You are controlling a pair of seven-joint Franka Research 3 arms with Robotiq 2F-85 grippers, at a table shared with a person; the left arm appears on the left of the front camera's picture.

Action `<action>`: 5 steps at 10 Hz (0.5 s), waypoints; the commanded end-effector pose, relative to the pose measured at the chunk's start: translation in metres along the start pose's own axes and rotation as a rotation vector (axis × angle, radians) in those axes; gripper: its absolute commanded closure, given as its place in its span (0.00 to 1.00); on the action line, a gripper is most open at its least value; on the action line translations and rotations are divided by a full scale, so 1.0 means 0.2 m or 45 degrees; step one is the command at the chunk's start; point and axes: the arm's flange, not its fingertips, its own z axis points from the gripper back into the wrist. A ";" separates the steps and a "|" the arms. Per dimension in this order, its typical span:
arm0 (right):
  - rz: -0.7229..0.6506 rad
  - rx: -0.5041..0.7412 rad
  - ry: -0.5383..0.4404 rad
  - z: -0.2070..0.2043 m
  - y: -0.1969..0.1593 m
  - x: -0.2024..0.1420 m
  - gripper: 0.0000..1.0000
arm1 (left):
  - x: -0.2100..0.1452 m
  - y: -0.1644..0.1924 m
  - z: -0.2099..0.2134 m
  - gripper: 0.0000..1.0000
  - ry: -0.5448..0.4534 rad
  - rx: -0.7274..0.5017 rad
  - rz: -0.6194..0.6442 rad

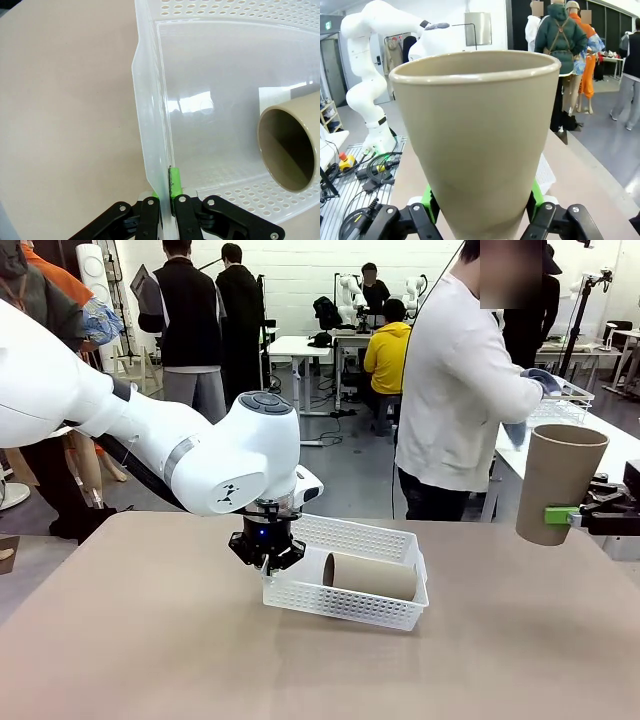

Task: Clean and organize the cups into the basket.
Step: Pick up the Reusable plastic cup from the right side of the table and stack it inside the Organizing basket in the center of the table.

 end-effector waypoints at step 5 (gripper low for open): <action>-0.006 0.015 -0.001 -0.02 0.00 -0.01 0.19 | 0.01 -0.01 0.00 1.00 -0.003 0.000 -0.003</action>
